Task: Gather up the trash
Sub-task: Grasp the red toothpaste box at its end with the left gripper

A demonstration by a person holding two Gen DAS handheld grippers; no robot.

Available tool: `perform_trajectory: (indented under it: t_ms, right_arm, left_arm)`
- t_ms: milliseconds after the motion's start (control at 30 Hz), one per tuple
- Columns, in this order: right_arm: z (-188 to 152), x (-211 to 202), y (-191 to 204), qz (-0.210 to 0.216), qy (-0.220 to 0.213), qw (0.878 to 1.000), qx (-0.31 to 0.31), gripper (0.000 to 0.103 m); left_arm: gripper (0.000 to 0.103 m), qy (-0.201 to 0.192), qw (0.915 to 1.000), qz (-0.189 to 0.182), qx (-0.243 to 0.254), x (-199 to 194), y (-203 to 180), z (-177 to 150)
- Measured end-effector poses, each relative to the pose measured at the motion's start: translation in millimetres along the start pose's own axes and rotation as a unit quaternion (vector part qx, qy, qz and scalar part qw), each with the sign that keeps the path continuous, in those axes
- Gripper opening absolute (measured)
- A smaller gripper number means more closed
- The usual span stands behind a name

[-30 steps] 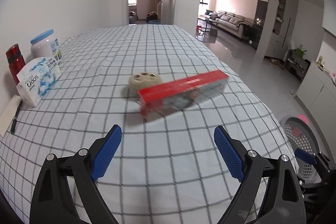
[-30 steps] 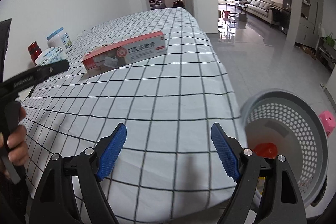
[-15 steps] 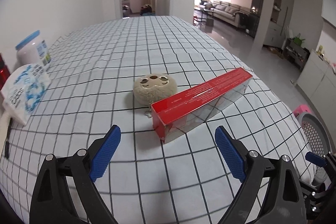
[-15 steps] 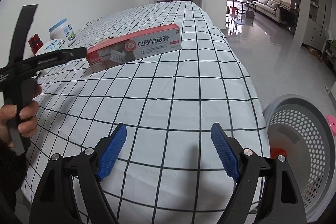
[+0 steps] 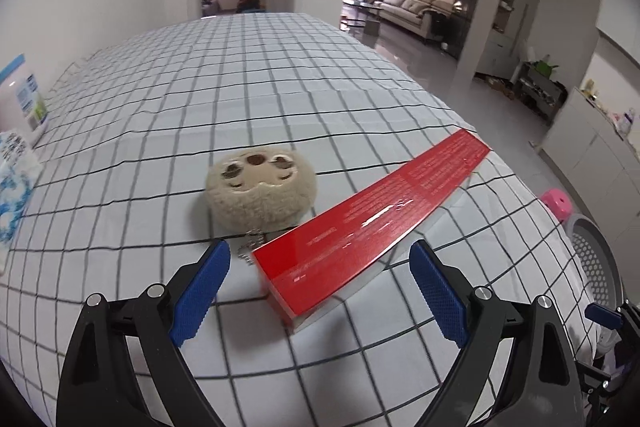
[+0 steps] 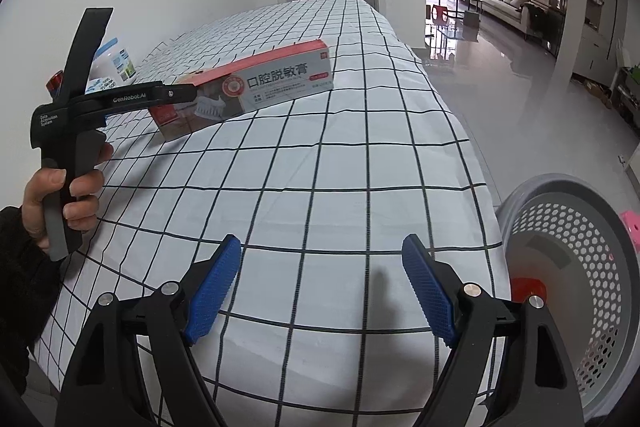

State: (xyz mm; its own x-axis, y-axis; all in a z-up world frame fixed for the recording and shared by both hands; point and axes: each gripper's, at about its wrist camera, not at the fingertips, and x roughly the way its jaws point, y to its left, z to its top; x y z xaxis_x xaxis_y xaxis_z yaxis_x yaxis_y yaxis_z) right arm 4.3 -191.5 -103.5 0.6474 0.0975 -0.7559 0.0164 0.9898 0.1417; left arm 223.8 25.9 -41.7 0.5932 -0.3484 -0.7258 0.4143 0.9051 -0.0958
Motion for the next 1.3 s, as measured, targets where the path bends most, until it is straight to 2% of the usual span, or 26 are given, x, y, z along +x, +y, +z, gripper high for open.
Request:
perform_trajectory:
  t_ms: [267,533,667,867,967,1067,1233,1300]
  right_arm:
    - [-2,-6,-5,0.003,-0.006,1.000,0.008,0.079]
    - [-7,-14,-9,0.008,-0.014,1.000,0.014,0.079]
    - [-10,-21,-16,0.008,-0.021,0.999,0.022,0.079]
    - [-16,-33,-30,0.007,-0.031,0.999,0.038,0.079]
    - [-18,-39,-37,0.005,-0.035,0.998,0.044,0.079]
    - [-20,-43,-47,0.003,-0.039,0.998,0.052,0.079]
    - [-20,-46,-53,0.001,-0.042,0.997,0.059,0.079]
    - [-20,-47,-54,0.002,-0.043,0.997,0.060,0.079]
  left_arm:
    - [0.089,0.014,0.9986,-0.037,0.036,-4,-32,-10]
    - [0.090,0.025,0.9941,-0.078,0.071,-18,-82,-30]
    - [0.090,0.021,0.9952,-0.069,0.066,-16,-96,-26]
    - [0.090,0.026,0.9990,-0.023,0.027,4,-102,-8]
    - [0.090,0.041,0.9989,0.011,0.019,20,-105,-1]
    - [0.090,0.061,0.9978,0.025,0.007,31,-105,4]
    - [0.079,0.074,0.9964,0.042,0.003,44,-110,7]
    - [0.072,0.077,0.9957,0.052,0.004,50,-112,7]
